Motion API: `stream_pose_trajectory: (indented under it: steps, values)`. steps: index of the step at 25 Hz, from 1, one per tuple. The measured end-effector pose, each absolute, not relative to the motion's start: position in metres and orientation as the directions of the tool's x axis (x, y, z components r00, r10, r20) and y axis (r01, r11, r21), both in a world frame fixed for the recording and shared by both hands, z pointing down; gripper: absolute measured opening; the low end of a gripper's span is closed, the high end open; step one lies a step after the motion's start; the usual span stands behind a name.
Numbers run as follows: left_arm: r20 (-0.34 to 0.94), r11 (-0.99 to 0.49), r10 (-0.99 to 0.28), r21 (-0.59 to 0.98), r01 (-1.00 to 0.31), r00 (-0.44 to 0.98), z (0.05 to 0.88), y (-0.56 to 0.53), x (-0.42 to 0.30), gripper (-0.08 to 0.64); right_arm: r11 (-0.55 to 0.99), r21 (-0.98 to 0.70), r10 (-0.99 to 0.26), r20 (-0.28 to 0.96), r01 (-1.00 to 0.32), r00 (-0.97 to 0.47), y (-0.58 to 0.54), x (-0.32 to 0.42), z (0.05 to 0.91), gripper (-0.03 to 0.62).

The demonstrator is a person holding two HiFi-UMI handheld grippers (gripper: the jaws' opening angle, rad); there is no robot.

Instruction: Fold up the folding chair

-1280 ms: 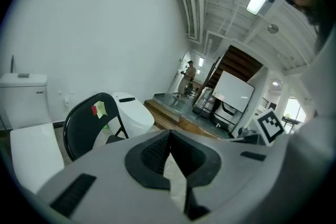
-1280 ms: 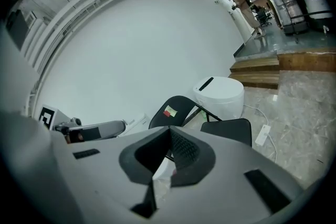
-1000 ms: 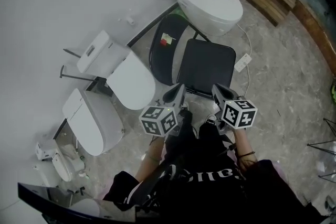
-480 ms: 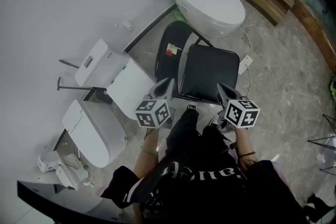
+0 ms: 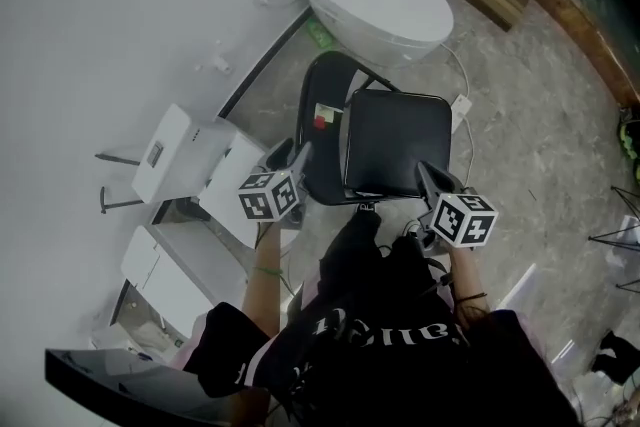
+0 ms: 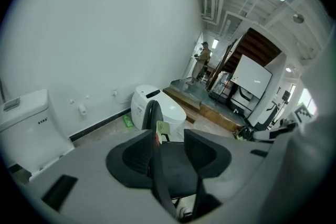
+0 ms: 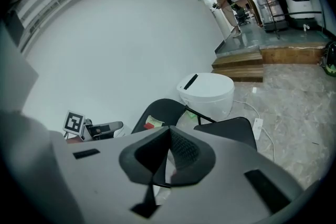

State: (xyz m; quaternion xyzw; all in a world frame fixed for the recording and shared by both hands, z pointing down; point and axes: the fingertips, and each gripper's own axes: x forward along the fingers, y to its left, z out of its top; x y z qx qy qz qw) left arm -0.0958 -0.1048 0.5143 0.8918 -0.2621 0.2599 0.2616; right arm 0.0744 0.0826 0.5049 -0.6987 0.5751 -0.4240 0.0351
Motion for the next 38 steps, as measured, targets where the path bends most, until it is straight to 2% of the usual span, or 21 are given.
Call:
stream_pose_trajectory:
  steps: [11,17,21,27,29,31,35,38]
  values:
    - [0.747,-0.743,-0.143,0.352,-0.569,0.649,0.596,-0.138,-0.08,0.198,-0.433,-0.531,-0.801,0.598,-0.728,0.04,0.076,0.071,0.531,0.012]
    - [0.763,-0.72,-0.124,0.371,-0.586,0.634,0.608,-0.142,-0.076,0.196,-0.444,-0.516,-0.785,0.618,-0.733,0.04,0.083,0.076,0.552,0.014]
    - [0.774,-0.716,-0.165,0.332,-0.614,0.611,0.608,-0.144,-0.074,0.146,-0.441,-0.472,-0.769,0.637,-0.763,0.05,0.09,0.099,0.577,0.014]
    - [0.802,-0.716,-0.227,0.247,-0.653,0.552,0.609,-0.144,-0.073,0.146,-0.411,-0.501,-0.752,0.659,-0.761,-0.028,0.101,0.137,0.624,0.019]
    - [0.811,-0.704,-0.248,0.224,-0.674,0.529,0.61,-0.144,-0.072,0.146,-0.409,-0.49,-0.734,0.678,-0.77,-0.042,0.105,0.152,0.639,0.045]
    - [0.818,-0.69,-0.273,0.2,-0.695,0.506,0.611,-0.144,-0.073,0.146,-0.404,-0.475,-0.71,0.701,-0.782,-0.06,0.109,0.163,0.657,0.114]
    - [0.825,-0.668,-0.334,0.135,-0.732,0.457,0.613,-0.146,-0.072,0.146,-0.401,-0.455,-0.669,0.738,-0.795,-0.085,0.117,0.18,0.693,0.158]
    - [0.82,-0.653,-0.368,0.108,-0.749,0.439,0.614,-0.147,-0.072,0.146,-0.383,-0.475,-0.667,0.736,-0.792,-0.118,0.122,0.189,0.719,0.167]
